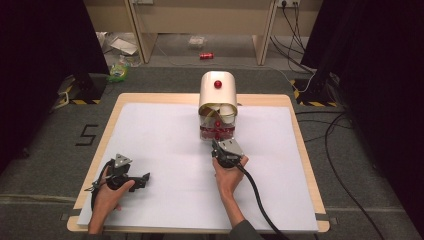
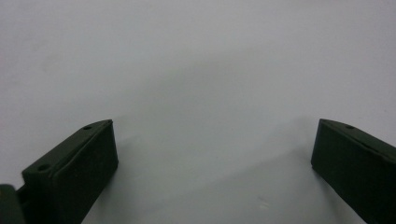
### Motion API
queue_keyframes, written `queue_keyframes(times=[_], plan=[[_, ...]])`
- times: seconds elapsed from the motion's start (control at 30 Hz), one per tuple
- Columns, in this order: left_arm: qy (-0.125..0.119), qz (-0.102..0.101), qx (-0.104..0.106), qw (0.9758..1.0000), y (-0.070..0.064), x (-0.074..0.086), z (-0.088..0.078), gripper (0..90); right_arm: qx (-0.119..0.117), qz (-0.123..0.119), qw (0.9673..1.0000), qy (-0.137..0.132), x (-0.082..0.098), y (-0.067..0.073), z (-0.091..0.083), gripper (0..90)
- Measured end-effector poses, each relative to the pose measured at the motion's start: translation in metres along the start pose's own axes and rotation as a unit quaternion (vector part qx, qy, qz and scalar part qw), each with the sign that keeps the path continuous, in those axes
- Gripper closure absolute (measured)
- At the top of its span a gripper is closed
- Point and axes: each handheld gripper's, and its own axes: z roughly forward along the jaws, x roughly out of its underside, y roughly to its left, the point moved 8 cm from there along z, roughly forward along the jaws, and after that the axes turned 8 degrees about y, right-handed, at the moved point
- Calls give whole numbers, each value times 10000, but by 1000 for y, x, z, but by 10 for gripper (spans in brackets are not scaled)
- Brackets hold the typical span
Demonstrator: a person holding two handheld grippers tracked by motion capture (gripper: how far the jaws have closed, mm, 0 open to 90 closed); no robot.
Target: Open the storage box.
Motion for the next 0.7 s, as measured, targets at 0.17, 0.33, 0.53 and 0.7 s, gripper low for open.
queue_keyframes(times=[0.17, 0.33, 0.53, 0.7], plan=[[1, 1, 1, 10000, 0, 0, 0, 0, 128, 68, 9999, 52, 0, 1, 5, 689], [0, 1, -1, 10000, 0, 0, 0, 0, 190, 194, 9995, 162, 0, 0, 9, 689], [1, 2, -1, 10000, 0, 0, 0, 0, 313, 426, 9985, 137, -1, -3, 10, 694], [1, 2, -1, 10000, 0, 0, 0, 0, 351, 497, 9981, 137, -2, -1, 12, 705]])
